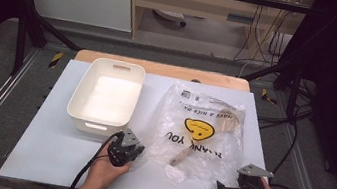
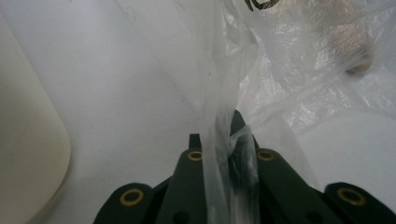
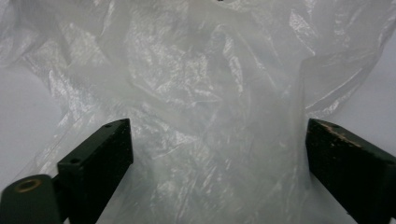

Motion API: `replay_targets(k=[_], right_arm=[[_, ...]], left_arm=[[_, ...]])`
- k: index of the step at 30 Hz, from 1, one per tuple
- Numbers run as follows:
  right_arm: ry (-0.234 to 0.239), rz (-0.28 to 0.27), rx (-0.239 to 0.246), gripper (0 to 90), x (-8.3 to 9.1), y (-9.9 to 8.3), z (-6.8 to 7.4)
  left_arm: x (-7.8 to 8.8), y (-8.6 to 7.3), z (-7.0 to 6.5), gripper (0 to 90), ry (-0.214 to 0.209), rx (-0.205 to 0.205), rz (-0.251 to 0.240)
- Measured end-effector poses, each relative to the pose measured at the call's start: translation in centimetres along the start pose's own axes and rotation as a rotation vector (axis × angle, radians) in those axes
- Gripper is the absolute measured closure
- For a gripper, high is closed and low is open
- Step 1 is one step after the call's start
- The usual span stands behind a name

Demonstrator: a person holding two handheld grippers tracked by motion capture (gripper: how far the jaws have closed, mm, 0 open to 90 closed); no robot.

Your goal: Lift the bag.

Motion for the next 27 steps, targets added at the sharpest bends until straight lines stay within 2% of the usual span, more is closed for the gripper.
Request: replay_targets(k=[5,13,20,24,27], right_arm=[[0.005,0.004,0.031,19.0,0.1,0.0,0.8],[0.048,-0.001,0.102,49.5,0.4,0.1,1.8],[0.085,0.006,0.139,76.3,0.2,0.5,2.6],[0.093,0.004,0.154,86.2,-0.1,0.8,2.7],[0.100,0.004,0.156,90.0,-0.2,0.9,2.7]], left_arm=[[0.0,0.0,0.0,89.0,-0.003,0.002,-0.004],[0.0,-0.1,-0.3,89.1,-0.008,-0.003,-0.010],[-0.1,-0.1,-0.5,89.0,-0.013,-0.008,-0.011],[-0.1,-0.1,-0.5,89.1,-0.014,-0.008,-0.012],[-0.1,0.0,-0.5,89.0,-0.017,-0.006,-0.013]])
Point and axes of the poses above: each handheld gripper's, and its own axes: x roughly backward along the jaws, y roughly out of its top, z roughly to its left, the point moved 2 cm from there along -x, roughly forward along the jaws, and after that the axes turned 4 degrees about y, right-handed, at the moved point
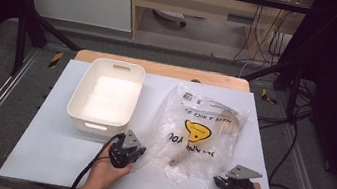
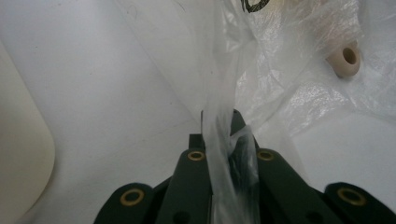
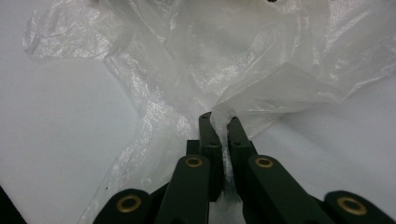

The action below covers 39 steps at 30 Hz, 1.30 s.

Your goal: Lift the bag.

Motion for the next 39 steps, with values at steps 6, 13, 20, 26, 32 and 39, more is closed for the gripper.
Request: replay_targets(k=[6,13,20,26,32,39], right_arm=[[0.015,-0.007,-0.016,90.0,-0.1,0.3,0.0],[0.039,0.003,-0.023,90.0,-0.8,1.4,0.0],[0.069,-0.051,-0.052,90.0,-0.6,3.6,-0.4],[0.082,-0.074,-0.048,90.0,-0.3,5.5,-0.7],[0.077,-0.097,-0.039,90.0,0.5,7.4,-1.2],[0.055,-0.114,-0.015,90.0,1.3,9.6,-2.0]], left_arm=[[0.0,0.1,-0.1,89.1,-0.014,0.000,0.000],[0.4,0.8,-0.5,89.4,-0.051,0.012,-0.015],[1.8,3.3,-1.0,89.7,-0.104,0.017,-0.046],[2.6,5.2,-0.1,89.9,-0.122,0.028,-0.039],[3.1,6.4,1.0,89.9,-0.138,0.054,-0.046],[3.9,8.2,1.7,89.9,-0.141,0.056,-0.059]])
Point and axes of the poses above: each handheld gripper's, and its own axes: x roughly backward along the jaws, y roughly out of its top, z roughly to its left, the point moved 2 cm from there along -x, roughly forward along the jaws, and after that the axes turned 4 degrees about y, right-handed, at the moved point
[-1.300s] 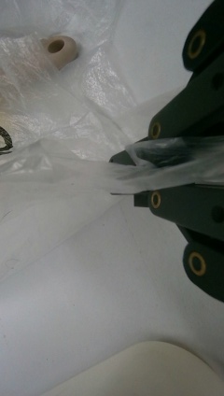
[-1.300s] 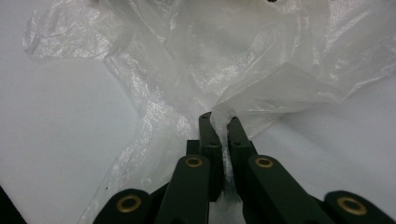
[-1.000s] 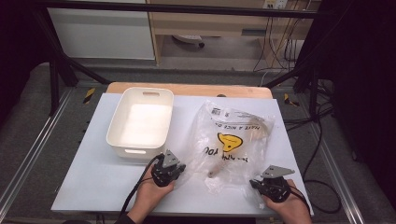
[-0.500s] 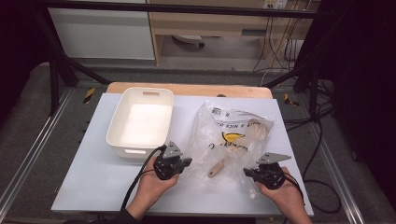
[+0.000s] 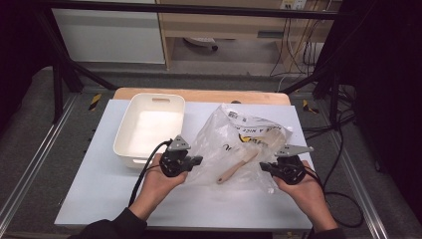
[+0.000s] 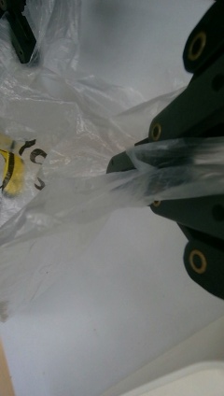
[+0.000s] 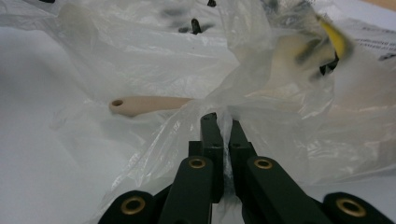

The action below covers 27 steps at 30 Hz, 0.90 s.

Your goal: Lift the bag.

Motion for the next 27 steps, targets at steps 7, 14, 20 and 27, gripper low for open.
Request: replay_targets(k=[7,14,20,27], right_arm=[[-0.021,-0.016,0.024,90.0,0.9,2.2,-0.7],[-0.051,-0.042,0.023,90.0,2.6,4.0,-2.1],[-0.074,-0.058,0.009,90.0,4.0,4.8,-3.3],[-0.092,-0.070,-0.017,90.0,4.9,5.6,-4.8]], left_arm=[[0.7,2.3,0.8,90.0,-0.005,-0.005,-0.002],[1.3,4.3,2.4,89.9,0.008,0.008,0.008],[1.9,5.2,3.6,90.0,-0.002,0.040,0.006],[2.7,6.5,5.1,90.0,-0.006,0.069,0.002]])
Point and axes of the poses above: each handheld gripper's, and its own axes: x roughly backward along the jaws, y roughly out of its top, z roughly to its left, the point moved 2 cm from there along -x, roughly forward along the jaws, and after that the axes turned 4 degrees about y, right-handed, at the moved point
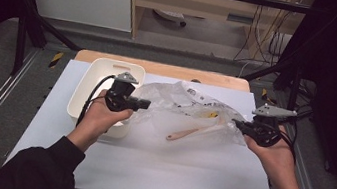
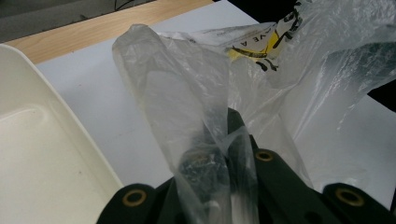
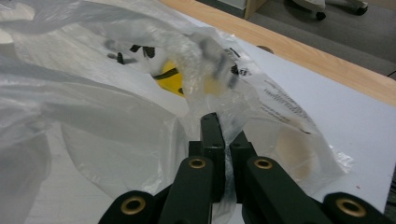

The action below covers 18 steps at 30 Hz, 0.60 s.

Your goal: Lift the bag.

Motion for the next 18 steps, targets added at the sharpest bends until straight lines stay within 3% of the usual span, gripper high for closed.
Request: replay_targets(k=[11,18], right_arm=[[-0.031,-0.020,-0.012,90.0,0.9,2.8,-2.0],[-0.054,-0.019,-0.010,90.0,0.4,4.7,-2.9]], left_arm=[[1.2,2.2,2.3,89.9,0.037,0.024,-0.012],[1.8,4.0,3.9,90.0,0.065,0.051,-0.041]])
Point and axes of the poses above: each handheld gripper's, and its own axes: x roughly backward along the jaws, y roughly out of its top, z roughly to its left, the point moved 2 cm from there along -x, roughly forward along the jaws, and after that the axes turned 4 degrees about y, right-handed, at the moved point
